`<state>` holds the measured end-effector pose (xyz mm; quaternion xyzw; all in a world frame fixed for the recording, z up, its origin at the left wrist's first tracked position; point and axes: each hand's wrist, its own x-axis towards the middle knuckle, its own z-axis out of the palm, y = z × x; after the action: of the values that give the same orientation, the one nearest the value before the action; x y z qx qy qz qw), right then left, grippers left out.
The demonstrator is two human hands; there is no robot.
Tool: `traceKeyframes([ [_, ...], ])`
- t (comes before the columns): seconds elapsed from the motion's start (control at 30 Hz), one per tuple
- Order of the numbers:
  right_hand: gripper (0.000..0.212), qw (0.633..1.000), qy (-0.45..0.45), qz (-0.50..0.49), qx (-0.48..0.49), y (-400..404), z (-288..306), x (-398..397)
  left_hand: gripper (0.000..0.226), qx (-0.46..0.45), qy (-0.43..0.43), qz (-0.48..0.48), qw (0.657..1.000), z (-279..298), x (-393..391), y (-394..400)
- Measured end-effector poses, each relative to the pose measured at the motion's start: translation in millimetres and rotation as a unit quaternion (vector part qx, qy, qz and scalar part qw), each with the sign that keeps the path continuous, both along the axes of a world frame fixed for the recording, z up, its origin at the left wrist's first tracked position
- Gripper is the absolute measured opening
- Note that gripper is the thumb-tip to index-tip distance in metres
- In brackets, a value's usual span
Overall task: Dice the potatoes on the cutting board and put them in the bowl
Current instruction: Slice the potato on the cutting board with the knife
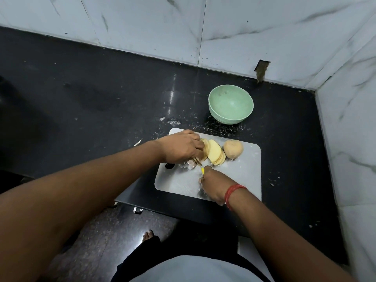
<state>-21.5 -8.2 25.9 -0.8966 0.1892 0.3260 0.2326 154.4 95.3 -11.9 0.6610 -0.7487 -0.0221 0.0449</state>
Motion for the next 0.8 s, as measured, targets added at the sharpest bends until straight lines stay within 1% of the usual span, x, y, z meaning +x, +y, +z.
traceKeyframes([
  [0.03,0.006,1.0,-0.018,-0.015,0.003,1,-2,2,0.026,-0.001,0.011,0.005,1.0,-2,0,1],
  [0.1,0.007,1.0,-0.02,-0.016,0.014,2,-4,4,0.025,0.002,0.029,0.021,0.999,-3,2,1],
  [0.2,0.021,1.0,-0.013,-0.008,0.019,-3,-3,3,0.024,0.006,0.007,0.032,0.999,-3,3,-1],
  [0.27,0.03,1.0,-0.007,0.015,-0.003,-3,0,0,0.025,0.008,-0.005,0.029,1.0,-2,3,-2],
  [0.37,0.034,1.0,-0.021,0.018,-0.009,-5,-3,-3,0.023,0.012,-0.01,0.022,1.0,-1,3,-3],
  [0.43,0.041,1.0,-0.011,0.017,-0.011,-8,-6,-4,0.022,0.016,-0.012,0.019,1.0,-1,3,-3],
  [0.57,0.031,1.0,-0.013,0.02,-0.01,-16,-11,-13,0.022,0.013,-0.01,0.018,1.0,-3,3,-1],
  [0.8,0.03,0.999,0.008,0.027,-0.021,-23,-9,-16,0.023,0.027,-0.011,0.026,0.999,1,2,-3],
])
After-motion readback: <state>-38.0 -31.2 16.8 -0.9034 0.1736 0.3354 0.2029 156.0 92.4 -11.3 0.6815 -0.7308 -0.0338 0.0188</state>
